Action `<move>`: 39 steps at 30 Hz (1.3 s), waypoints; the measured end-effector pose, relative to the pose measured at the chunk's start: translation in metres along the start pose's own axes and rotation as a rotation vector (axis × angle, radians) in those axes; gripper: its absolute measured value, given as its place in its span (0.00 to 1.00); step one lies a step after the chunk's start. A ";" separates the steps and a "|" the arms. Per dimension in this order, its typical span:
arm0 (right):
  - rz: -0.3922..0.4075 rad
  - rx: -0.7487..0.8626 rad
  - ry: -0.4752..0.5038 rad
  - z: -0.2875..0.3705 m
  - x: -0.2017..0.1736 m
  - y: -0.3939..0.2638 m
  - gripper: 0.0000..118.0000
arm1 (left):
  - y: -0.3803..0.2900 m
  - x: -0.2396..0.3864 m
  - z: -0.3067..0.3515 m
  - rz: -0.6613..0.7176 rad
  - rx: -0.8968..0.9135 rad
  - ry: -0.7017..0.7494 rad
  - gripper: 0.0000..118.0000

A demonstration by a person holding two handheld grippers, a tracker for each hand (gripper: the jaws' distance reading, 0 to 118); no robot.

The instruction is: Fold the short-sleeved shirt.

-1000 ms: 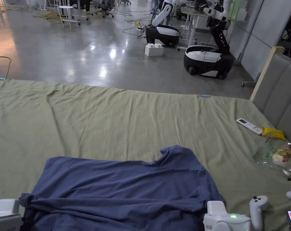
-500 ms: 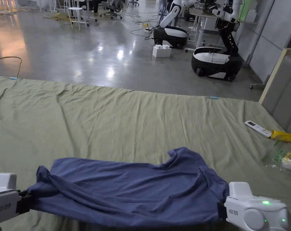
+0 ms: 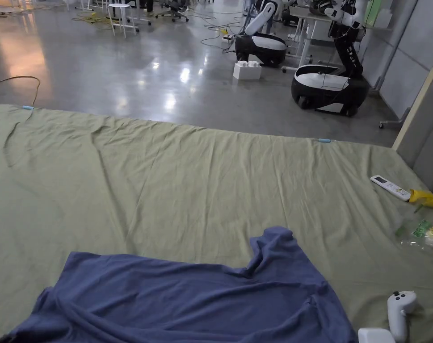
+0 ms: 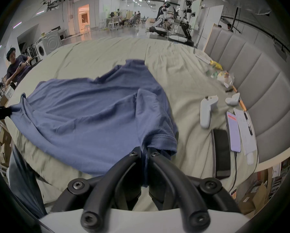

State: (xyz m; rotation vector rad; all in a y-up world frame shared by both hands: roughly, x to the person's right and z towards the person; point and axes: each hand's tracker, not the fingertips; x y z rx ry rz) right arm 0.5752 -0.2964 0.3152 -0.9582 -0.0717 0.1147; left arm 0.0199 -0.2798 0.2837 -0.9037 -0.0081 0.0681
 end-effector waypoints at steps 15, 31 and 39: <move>-0.009 -0.034 -0.062 -0.037 -0.020 -0.059 0.16 | -0.054 -0.013 -0.050 -0.029 -0.112 0.060 0.05; -0.096 0.554 -0.039 0.036 -0.066 0.043 0.68 | 0.020 0.070 -0.001 -0.110 0.310 0.029 0.42; -0.055 0.842 -0.059 0.072 -0.103 0.083 0.10 | 0.054 0.092 0.026 -0.140 0.620 0.033 0.07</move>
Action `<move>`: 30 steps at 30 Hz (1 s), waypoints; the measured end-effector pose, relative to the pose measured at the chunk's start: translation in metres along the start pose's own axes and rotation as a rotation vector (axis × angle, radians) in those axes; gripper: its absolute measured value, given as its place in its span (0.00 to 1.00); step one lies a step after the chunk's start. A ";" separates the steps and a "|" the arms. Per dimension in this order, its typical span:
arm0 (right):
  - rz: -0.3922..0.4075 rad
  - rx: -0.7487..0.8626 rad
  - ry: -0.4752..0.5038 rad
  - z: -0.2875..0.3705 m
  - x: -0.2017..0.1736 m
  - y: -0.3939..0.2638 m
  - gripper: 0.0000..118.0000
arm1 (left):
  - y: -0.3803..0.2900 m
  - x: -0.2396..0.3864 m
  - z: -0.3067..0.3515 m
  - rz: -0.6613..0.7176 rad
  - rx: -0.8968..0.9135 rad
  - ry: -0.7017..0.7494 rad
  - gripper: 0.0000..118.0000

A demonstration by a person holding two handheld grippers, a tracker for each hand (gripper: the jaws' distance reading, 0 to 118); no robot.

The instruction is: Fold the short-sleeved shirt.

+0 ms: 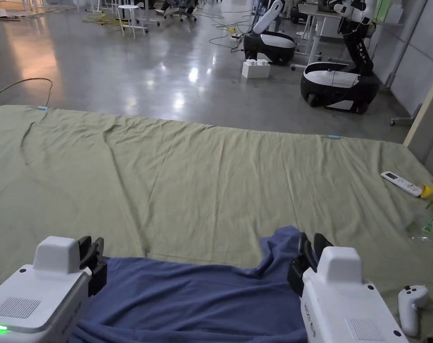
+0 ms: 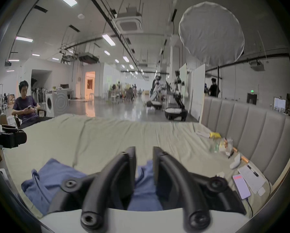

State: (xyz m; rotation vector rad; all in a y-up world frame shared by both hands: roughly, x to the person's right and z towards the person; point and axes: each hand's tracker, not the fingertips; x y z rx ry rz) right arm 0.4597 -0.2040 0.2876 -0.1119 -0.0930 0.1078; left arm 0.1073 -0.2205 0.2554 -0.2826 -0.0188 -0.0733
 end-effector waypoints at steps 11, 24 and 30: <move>0.008 0.074 -0.019 -0.003 -0.016 0.016 0.01 | 0.020 0.004 0.021 0.056 0.155 0.094 0.02; -0.001 0.024 -0.020 -0.013 -0.004 0.002 0.01 | -0.008 -0.051 -0.045 0.110 -0.081 0.086 0.02; -0.007 -0.045 -0.027 -0.025 0.006 -0.013 0.01 | -0.021 -0.072 -0.115 0.143 -0.328 0.067 0.02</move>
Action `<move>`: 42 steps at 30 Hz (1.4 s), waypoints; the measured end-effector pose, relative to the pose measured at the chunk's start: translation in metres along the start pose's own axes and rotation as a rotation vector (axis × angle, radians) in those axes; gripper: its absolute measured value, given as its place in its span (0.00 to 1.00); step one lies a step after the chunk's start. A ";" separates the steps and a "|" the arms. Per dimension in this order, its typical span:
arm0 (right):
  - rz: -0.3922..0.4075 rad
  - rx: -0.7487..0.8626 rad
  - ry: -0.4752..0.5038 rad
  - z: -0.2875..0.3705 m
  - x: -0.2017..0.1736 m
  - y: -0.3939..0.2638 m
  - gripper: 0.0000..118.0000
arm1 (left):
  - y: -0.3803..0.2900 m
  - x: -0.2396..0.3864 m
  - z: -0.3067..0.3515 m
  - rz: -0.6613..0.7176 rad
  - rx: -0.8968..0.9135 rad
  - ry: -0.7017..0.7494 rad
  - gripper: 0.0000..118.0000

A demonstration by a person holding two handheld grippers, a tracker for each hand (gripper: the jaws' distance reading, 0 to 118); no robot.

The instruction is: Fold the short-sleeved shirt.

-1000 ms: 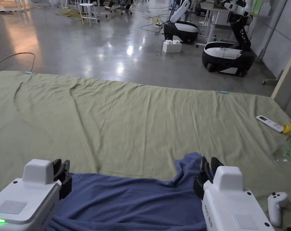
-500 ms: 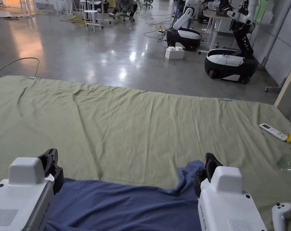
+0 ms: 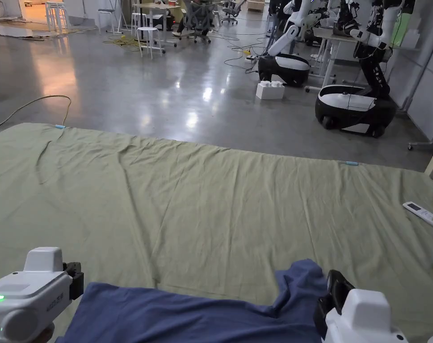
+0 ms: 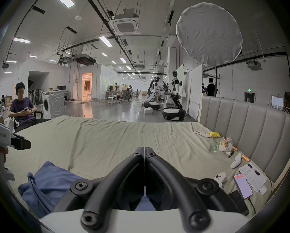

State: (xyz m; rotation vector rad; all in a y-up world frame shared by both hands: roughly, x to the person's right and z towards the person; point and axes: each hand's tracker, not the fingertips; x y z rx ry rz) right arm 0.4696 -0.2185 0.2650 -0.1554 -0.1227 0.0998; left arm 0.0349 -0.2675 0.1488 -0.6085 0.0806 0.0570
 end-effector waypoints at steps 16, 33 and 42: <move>0.034 -0.173 -0.013 -0.019 0.019 -0.044 0.01 | 0.011 0.013 -0.141 -0.017 -0.466 -0.001 0.71; -0.013 -0.268 -0.014 -0.034 0.032 -0.068 0.01 | 0.003 0.027 -0.126 -0.076 -0.468 -0.063 0.05; -0.055 -0.307 -0.047 -0.066 0.070 -0.063 0.01 | 0.022 0.020 -0.086 -0.025 -0.342 -0.113 0.04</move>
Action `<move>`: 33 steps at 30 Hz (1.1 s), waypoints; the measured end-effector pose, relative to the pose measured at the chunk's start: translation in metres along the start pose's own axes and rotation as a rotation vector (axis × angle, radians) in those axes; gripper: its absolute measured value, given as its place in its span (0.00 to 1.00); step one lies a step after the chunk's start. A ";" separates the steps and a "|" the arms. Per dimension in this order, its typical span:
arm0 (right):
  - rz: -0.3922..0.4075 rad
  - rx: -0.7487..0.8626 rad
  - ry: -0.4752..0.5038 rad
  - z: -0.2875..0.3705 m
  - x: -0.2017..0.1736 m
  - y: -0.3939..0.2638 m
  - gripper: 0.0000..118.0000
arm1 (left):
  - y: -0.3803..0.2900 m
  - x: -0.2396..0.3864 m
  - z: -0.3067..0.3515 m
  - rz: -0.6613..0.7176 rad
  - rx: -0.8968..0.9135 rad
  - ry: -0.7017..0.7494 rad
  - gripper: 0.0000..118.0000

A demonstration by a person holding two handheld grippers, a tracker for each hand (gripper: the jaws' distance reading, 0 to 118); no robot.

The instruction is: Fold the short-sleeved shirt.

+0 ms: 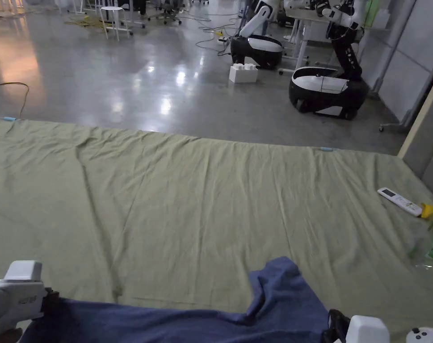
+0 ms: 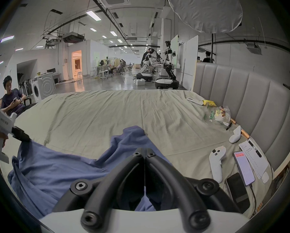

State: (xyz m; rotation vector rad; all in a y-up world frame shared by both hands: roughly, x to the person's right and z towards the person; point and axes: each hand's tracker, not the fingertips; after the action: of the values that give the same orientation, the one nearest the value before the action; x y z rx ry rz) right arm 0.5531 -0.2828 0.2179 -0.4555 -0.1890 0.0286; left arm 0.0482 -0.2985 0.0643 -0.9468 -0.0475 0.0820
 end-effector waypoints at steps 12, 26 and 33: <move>0.043 -0.454 0.052 -0.144 0.044 0.024 0.52 | -0.010 0.002 0.022 -0.001 0.083 0.006 0.04; 0.119 -0.578 0.098 -0.193 0.014 -0.005 0.21 | -0.025 0.006 0.024 0.010 0.090 0.034 0.04; 0.069 -0.502 0.112 -0.167 0.021 0.007 0.03 | -0.029 0.001 0.033 0.025 0.113 0.028 0.04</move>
State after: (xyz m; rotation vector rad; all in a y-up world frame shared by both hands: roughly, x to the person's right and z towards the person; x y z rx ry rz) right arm 0.6049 -0.3479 0.0717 -0.9619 -0.0675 0.0233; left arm 0.0483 -0.2881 0.1071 -0.8358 -0.0056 0.0933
